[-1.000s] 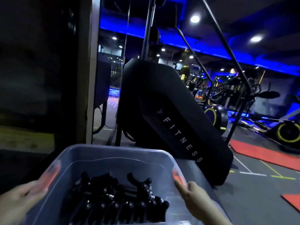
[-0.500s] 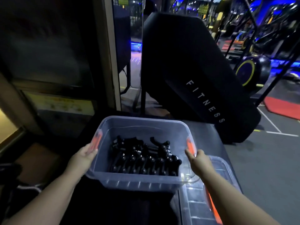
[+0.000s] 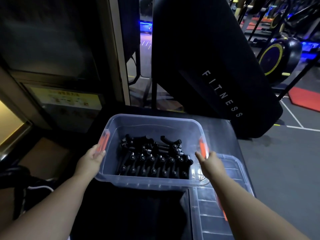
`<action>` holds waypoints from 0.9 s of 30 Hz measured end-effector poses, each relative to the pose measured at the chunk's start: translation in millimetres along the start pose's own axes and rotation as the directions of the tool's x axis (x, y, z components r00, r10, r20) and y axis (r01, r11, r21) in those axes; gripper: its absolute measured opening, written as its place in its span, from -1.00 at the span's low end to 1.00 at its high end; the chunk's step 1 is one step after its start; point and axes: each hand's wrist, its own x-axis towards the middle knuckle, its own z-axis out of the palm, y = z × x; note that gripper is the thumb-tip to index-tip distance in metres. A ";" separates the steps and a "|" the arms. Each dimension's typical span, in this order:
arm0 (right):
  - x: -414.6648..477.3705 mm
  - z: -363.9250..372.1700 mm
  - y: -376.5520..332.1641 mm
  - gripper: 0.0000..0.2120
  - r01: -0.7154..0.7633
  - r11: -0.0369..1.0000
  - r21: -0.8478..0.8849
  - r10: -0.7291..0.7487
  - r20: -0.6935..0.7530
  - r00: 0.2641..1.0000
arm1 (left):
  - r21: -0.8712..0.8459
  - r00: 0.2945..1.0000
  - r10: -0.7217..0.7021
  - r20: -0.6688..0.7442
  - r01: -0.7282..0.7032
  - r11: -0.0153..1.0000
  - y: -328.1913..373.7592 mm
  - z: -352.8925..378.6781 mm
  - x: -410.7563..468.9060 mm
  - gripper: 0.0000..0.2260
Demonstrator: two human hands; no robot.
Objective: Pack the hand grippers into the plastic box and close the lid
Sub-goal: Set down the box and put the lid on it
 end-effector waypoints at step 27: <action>-13.0 -51.5 69.6 -0.39 -0.133 0.991 -0.013 0.132 -0.057 0.990 | 0.051 0.810 0.490 0.323 -0.532 0.845 149.0 188.9 -146.0 -0.19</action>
